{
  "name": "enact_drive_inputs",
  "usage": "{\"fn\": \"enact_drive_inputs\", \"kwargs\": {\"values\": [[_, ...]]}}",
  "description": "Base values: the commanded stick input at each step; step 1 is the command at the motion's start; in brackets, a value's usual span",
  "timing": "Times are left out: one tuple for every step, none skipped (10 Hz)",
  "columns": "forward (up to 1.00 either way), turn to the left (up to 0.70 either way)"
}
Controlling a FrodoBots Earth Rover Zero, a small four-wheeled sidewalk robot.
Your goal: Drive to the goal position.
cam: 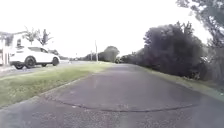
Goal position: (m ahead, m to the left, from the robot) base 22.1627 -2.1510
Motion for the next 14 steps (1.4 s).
{"fn": "enact_drive_inputs", "kwargs": {"values": [[0.05, 0.00], [0.06, 0.00], [0.06, 0.00], [0.05, 0.00], [0.05, 0.00], [0.06, 0.00], [0.06, 0.00], [0.06, 0.00], [0.06, 0.00], [0.06, 0.00], [0.06, 0.00], [0.06, 0.00], [0.06, 0.00], [0.05, 0.00]]}}
